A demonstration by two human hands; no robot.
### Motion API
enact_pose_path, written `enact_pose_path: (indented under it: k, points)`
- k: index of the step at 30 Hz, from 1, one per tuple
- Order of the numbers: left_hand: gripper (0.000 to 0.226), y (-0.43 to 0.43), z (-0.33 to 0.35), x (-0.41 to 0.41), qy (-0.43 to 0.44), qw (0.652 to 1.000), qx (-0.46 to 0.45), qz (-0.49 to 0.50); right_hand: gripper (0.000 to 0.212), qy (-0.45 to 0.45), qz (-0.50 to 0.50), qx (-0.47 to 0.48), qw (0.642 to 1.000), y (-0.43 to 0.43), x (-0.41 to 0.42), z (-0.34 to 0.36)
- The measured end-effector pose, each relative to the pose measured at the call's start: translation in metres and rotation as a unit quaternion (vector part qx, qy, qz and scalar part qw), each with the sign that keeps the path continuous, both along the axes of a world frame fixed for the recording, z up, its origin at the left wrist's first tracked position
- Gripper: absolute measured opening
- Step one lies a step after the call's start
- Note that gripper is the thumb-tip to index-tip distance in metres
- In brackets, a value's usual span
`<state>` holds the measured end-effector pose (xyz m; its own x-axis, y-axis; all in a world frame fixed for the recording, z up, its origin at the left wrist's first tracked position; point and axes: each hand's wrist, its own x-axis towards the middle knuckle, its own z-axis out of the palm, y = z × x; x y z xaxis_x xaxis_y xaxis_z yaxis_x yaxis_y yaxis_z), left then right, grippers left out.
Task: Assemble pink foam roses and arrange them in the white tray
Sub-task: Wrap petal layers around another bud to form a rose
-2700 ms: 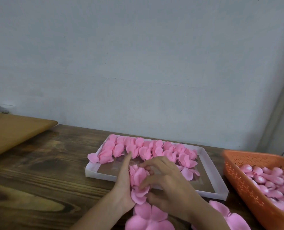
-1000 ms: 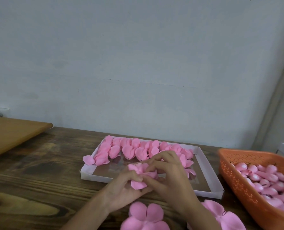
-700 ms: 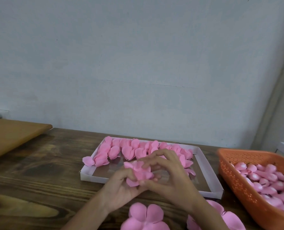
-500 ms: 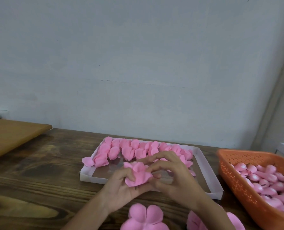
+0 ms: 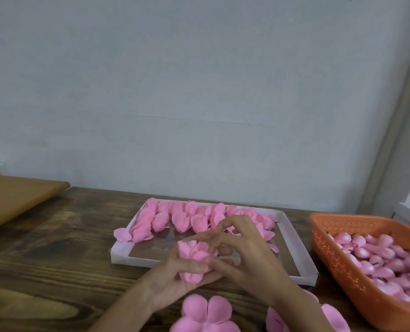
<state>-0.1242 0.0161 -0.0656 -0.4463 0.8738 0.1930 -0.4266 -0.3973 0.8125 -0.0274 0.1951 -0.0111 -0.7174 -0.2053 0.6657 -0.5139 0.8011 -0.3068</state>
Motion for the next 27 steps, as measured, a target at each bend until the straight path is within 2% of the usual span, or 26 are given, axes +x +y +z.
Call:
enact_pose_path:
  k: [2, 5, 8, 11, 16, 23, 27]
  points:
    - [0.062, 0.0004, -0.0009, -0.0018, -0.021, 1.0, -0.003, -0.002, 0.012, -0.014, 0.004, -0.006, 1.0, 0.0012, -0.0001, 0.0006]
    - [0.058, 0.002, -0.0023, -0.0062, -0.048, 0.999, 0.0, -0.018, 0.023, -0.063, 0.022, -0.038, 0.997, 0.0061, 0.0023, 0.0038]
    - [0.054, 0.0035, -0.0037, -0.007, -0.076, 0.995, 0.047, -0.051, 0.029, -0.074, 0.02, -0.038, 0.996, 0.01, 0.0038, 0.0063]
    - [0.055, 0.0039, -0.0056, -0.0081, -0.111, 0.992, 0.032, -0.054, 0.028, -0.072, 0.005, -0.021, 0.997, 0.0076, 0.0029, 0.0052]
    - [0.055, 0.0006, -0.0051, -0.0099, -0.091, 0.995, 0.011, -0.026, 0.022, -0.074, -0.012, -0.018, 0.997, 0.0057, 0.0014, 0.0038]
    - [0.055, -0.0004, 0.0012, -0.0065, -0.125, 0.991, 0.014, -0.039, 0.023, -0.112, 0.028, -0.044, 0.992, 0.0053, 0.0043, 0.0058]
    - [0.053, -0.0009, 0.0017, -0.0065, -0.13, 0.99, 0.011, -0.044, 0.02, -0.101, 0.025, -0.044, 0.994, 0.0054, 0.004, 0.0063]
